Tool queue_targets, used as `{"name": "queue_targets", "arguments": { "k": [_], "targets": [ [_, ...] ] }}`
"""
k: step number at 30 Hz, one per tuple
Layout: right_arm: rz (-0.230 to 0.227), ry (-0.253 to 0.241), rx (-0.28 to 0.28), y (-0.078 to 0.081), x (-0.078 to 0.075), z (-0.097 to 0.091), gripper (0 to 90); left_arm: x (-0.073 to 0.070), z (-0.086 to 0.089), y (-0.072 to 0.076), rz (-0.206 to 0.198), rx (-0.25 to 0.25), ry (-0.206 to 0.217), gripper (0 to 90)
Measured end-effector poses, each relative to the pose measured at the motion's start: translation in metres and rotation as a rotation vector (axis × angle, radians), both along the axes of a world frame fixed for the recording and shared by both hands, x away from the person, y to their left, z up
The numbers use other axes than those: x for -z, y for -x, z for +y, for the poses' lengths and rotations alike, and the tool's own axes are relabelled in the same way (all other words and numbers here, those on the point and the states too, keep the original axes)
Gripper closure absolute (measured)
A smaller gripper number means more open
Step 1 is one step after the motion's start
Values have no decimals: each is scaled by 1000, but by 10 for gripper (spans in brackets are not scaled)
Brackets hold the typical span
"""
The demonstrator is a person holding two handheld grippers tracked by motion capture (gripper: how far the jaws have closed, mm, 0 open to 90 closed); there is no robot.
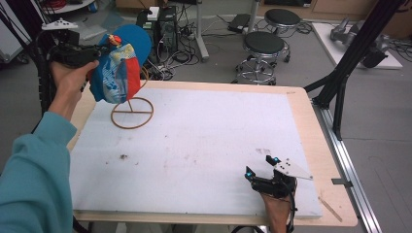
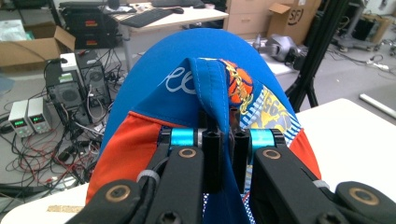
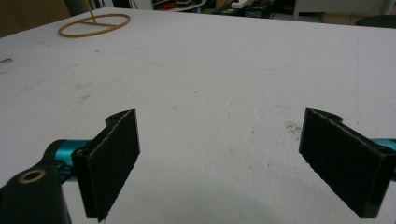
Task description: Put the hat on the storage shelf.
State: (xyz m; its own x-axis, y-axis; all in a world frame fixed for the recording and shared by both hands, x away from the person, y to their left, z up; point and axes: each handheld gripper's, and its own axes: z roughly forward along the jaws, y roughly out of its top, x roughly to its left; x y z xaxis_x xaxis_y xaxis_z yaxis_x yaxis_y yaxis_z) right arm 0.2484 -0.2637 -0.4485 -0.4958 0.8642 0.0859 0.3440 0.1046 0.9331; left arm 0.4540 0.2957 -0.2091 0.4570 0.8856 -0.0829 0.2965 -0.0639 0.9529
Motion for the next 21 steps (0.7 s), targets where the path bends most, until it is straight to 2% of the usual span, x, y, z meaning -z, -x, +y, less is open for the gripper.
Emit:
{"name": "queue_targets", "arguments": {
  "k": [6,11,13,18,21],
  "targets": [
    [1,2,2,0,0,0,113,5,-2,-10,11,-9,6,875],
    [3,2,5,0,0,0,113,6,-3,-18,13,-12,31,875],
    [1,2,5,0,0,0,113,7,-5,-20,5,-9,27,875],
    [4,0,7,0,0,0,113,12,-3,-25,20,-18,7,875],
    [3,3,7,0,0,0,113,14,-1,-28,17,-20,10,874]
  ]
}}
